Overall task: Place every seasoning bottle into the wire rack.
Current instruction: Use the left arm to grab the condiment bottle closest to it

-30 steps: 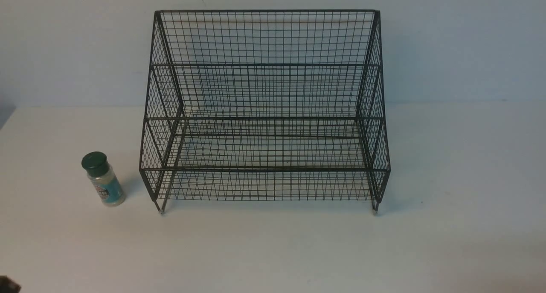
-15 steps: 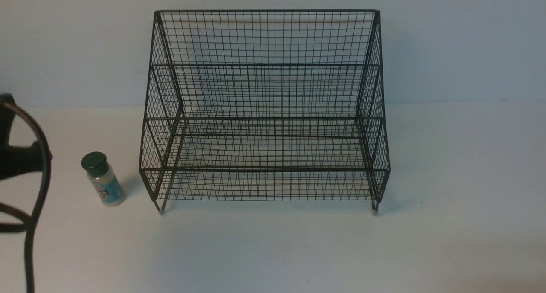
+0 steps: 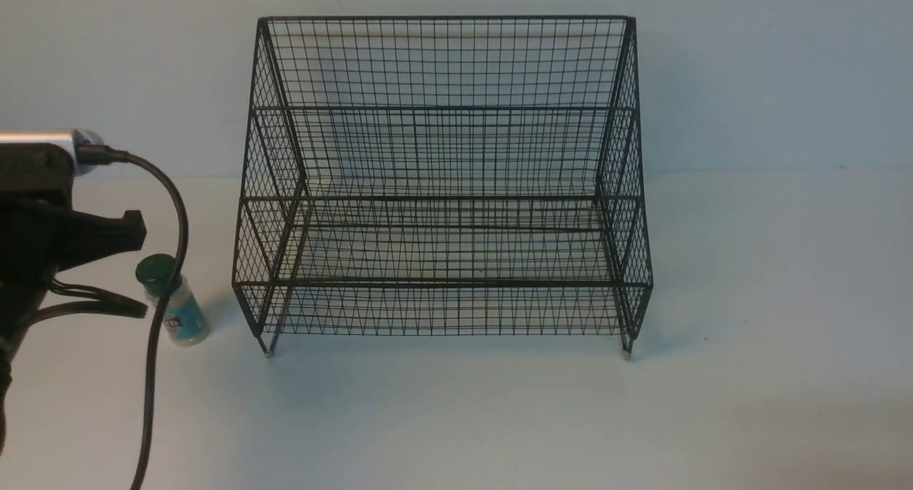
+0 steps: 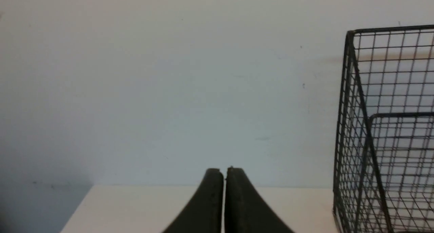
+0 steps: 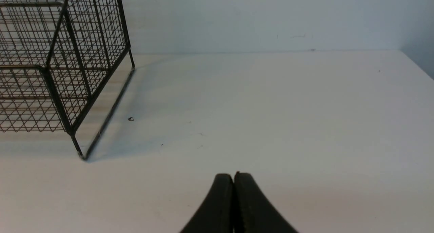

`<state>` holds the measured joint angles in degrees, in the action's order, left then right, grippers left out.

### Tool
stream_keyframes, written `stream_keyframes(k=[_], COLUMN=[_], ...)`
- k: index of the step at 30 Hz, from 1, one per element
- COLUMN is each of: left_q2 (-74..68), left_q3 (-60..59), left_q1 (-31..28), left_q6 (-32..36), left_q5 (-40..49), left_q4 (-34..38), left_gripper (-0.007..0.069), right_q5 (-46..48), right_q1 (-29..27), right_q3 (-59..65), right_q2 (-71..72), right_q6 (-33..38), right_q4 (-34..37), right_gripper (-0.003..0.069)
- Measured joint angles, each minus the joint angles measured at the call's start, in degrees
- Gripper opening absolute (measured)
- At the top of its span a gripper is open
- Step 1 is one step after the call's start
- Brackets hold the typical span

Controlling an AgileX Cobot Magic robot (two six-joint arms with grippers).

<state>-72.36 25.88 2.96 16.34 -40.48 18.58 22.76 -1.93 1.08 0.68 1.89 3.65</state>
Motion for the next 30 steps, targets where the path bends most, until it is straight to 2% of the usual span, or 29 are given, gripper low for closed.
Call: stream_keyframes(k=[3, 10, 15, 21, 24, 26, 30], left_q2=[-4.3, -10.03, -11.7, -15.55, -17.84, -19.71, -22.41], left_q3=[0.26, 0.32, 0.38, 0.42, 0.42, 0.42, 0.49], left_q1=[0.0, 0.0, 0.0, 0.0, 0.0, 0.0, 0.0], left_q6=[-0.63, -4.52, -6.02, -10.84, -11.51, -11.73, -11.91], left_q5=[-4.32, -4.87, -4.93, -4.99, -5.03, -5.03, -6.71], left_q4=[-0.14, -4.74, -6.08, -6.19, -6.19, -6.14, -6.03], left_gripper=[0.0014, 0.0092, 0.0192, 0.0414, 0.0492, 0.0533, 0.0563], right_q5=[0.0, 0.0, 0.0, 0.0, 0.0, 0.0, 0.0], right_q1=[0.0, 0.0, 0.0, 0.0, 0.0, 0.0, 0.0], right_q3=[0.0, 0.0, 0.0, 0.0, 0.0, 0.0, 0.0], right_q2=[0.0, 0.0, 0.0, 0.0, 0.0, 0.0, 0.0], right_q6=[0.0, 0.0, 0.0, 0.0, 0.0, 0.0, 0.0], right_q4=[0.0, 0.0, 0.0, 0.0, 0.0, 0.0, 0.0], right_gripper=[-0.0017, -0.0017, -0.0017, -0.0017, -0.0017, -0.0017, -0.0017])
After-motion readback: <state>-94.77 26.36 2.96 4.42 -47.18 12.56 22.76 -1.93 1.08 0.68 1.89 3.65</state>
